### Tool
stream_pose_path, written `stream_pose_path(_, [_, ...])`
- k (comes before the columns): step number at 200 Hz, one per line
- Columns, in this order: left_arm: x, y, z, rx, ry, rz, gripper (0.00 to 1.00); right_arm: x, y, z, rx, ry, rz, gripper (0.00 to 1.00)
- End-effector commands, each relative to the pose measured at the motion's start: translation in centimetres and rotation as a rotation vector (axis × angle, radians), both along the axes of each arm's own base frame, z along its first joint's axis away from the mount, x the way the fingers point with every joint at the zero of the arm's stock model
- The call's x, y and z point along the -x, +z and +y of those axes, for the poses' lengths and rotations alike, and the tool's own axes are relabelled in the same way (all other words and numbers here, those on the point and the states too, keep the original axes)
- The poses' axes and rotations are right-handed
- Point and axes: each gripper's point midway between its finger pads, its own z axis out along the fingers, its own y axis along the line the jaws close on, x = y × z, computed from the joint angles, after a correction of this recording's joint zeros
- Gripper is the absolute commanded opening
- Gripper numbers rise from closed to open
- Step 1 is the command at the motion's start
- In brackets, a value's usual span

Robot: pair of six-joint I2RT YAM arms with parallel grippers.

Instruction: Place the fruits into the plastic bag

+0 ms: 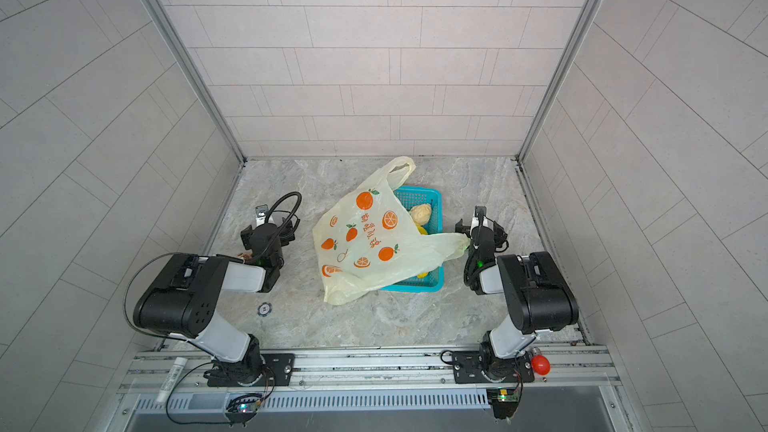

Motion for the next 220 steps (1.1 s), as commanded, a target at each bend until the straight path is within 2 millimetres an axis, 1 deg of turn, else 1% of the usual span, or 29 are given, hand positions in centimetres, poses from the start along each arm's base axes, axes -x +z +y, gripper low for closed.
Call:
stream_pose_path(1, [0.2,0.3,0.0,-0.009,0.005,-0.017,1.00,0.0,0.1,0.2,-0.009,0.007,-0.004,0.99])
stream_pose_path(36, [0.0,0.1,0.1,0.004,-0.005,-0.003,1.00,-0.1,0.0,0.1,-0.019,0.010,0.025,0.99])
stream_pose_path(42, [-0.1,0.1,0.1,0.017,-0.016,-0.001,1.00,0.1,0.0,-0.1,-0.028,-0.006,0.033,0.93])
stream_pose_path(44, [-0.1,0.1,0.1,0.021,-0.017,-0.001,1.00,0.2,0.1,-0.2,-0.035,-0.011,0.033,0.89])
stream_pose_path(47, [-0.1,0.1,0.1,0.023,-0.019,-0.001,1.00,0.2,0.1,-0.1,-0.038,-0.010,0.034,0.85])
stream_pose_path(52, [-0.3,0.4,0.0,0.013,-0.025,-0.008,1.00,0.0,0.6,-0.1,-0.040,-0.009,0.017,0.79])
stream_pose_path(59, [-0.5,0.4,-0.4,0.026,-0.051,0.026,1.00,-0.4,1.3,0.3,-0.025,0.020,0.015,0.73])
stream_pose_path(64, [-0.7,1.1,-0.4,0.012,-0.046,0.035,1.00,-0.5,1.5,0.6,-0.020,0.039,0.034,0.67])
stream_pose_path(74, [-1.1,1.4,-0.1,0.025,-0.015,0.149,1.00,-0.8,2.6,0.7,-0.006,0.045,0.063,0.62])
stream_pose_path(81, [-1.3,1.9,0.1,0.040,0.020,0.230,1.00,-0.7,3.3,0.3,0.000,0.018,0.083,0.62])
stream_pose_path(87, [-1.4,2.3,0.1,0.051,0.030,0.287,1.00,-0.5,4.0,-0.5,0.004,-0.035,0.081,0.62])
stream_pose_path(89, [-1.5,2.5,0.1,0.053,0.033,0.293,0.97,-0.5,4.3,-0.8,0.002,-0.055,0.074,0.62])
stream_pose_path(94, [-1.8,3.1,0.1,0.057,0.039,0.293,0.92,-0.1,4.9,-1.7,-0.009,-0.125,0.057,0.62])
stream_pose_path(98, [-2.0,3.3,-0.1,0.065,0.036,0.292,0.90,0.2,5.4,-2.7,-0.015,-0.190,0.044,0.62])
stream_pose_path(108, [-2.3,3.7,-0.9,0.103,0.014,0.269,0.89,1.4,6.2,-4.7,-0.032,-0.344,0.049,0.63])
stream_pose_path(114, [-2.5,3.9,-1.7,0.126,-0.020,0.248,0.89,1.9,6.6,-5.5,-0.040,-0.411,0.060,0.64])
stream_pose_path(118, [-2.5,4.0,-2.1,0.140,-0.028,0.232,0.89,2.5,6.2,-5.8,-0.036,-0.437,0.084,0.65])
stream_pose_path(121, [-2.5,4.1,-2.4,0.147,-0.027,0.219,0.89,2.2,7.2,-6.0,-0.042,-0.452,0.071,0.65])
stream_pose_path(133, [-2.2,4.8,-2.9,0.162,0.005,0.172,0.89,2.5,7.6,-6.3,-0.056,-0.490,0.097,0.66])
stream_pose_path(151, [-2.0,6.0,-4.8,0.182,-0.008,0.168,0.91,2.6,8.8,-6.3,-0.087,-0.515,0.118,0.67])
stream_pose_path(166, [-1.8,7.2,-6.7,0.163,-0.023,0.206,0.92,2.1,10.3,-5.8,-0.117,-0.488,0.133,0.68])
stream_pose_path(174, [-1.9,7.9,-8.0,0.170,-0.050,0.230,0.92,1.5,11.1,-5.0,-0.142,-0.443,0.136,0.67])
stream_pose_path(179, [-1.7,8.2,-8.8,0.171,-0.065,0.248,0.92,0.9,11.8,-4.0,-0.167,-0.388,0.137,0.67])
stream_pose_path(182, [-1.7,8.6,-9.1,0.176,-0.068,0.254,0.92,0.7,11.9,-3.7,-0.173,-0.374,0.141,0.67])
stream_pose_path(191, [-1.5,9.5,-10.7,0.190,-0.102,0.270,0.92,0.0,12.9,-2.1,-0.206,-0.298,0.150,0.67])
stream_pose_path(202, [-1.3,10.3,-13.1,0.230,-0.158,0.292,0.92,-0.4,13.4,0.3,-0.253,-0.205,0.195,0.64])
stream_pose_path(213, [-1.0,10.9,-16.0,0.283,-0.238,0.320,0.92,-0.4,13.6,3.1,-0.295,-0.116,0.234,0.64])
stream_pose_path(219, [-0.8,11.3,-18.0,0.316,-0.293,0.338,0.92,-0.2,13.5,5.1,-0.317,-0.048,0.261,0.63])
stream_pose_path(220, [-0.8,11.3,-18.3,0.321,-0.302,0.341,0.92,-0.2,13.5,5.1,-0.317,-0.048,0.261,0.63])
